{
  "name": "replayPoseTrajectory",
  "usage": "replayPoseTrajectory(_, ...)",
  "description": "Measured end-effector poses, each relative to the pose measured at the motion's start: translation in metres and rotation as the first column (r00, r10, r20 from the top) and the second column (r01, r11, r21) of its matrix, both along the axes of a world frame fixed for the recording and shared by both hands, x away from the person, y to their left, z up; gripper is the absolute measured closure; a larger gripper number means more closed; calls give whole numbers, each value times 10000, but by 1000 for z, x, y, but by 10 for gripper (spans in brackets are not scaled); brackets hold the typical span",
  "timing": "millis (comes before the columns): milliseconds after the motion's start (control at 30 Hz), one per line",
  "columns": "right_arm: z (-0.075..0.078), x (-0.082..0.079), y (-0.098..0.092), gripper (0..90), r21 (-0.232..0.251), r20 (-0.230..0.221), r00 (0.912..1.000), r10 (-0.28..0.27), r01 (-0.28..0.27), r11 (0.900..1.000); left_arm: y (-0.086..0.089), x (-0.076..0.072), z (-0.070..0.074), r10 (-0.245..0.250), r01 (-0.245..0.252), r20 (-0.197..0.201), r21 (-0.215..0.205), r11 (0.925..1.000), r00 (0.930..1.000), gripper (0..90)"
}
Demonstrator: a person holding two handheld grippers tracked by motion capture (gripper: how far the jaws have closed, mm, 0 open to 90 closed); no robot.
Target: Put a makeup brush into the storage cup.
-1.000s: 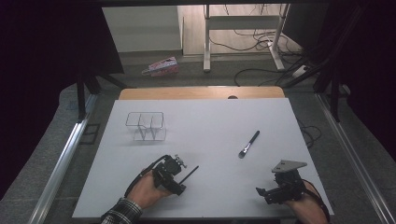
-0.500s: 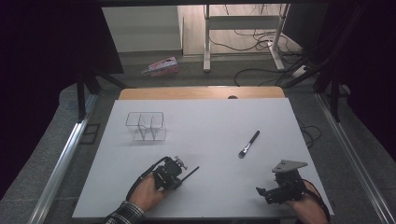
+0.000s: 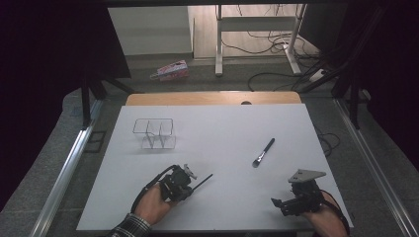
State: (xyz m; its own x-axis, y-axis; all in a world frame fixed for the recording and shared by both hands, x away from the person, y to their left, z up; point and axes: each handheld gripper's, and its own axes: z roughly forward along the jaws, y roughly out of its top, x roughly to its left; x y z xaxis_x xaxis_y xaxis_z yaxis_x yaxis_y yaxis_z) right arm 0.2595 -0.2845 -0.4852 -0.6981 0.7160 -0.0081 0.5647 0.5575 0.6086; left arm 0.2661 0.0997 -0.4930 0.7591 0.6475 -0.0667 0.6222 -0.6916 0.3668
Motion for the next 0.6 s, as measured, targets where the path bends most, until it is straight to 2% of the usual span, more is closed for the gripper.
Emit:
replayPoseTrajectory(300,0,0,0,23,-7,6,10000,46,-46,10000,5,-7,9,-214,244,693,-430,9988,9974,857)
replayPoseTrajectory(600,0,0,0,24,23,40,9999,110,-110,9999,13,-17,17,-318,508,1356,-1394,9889,9903,856)
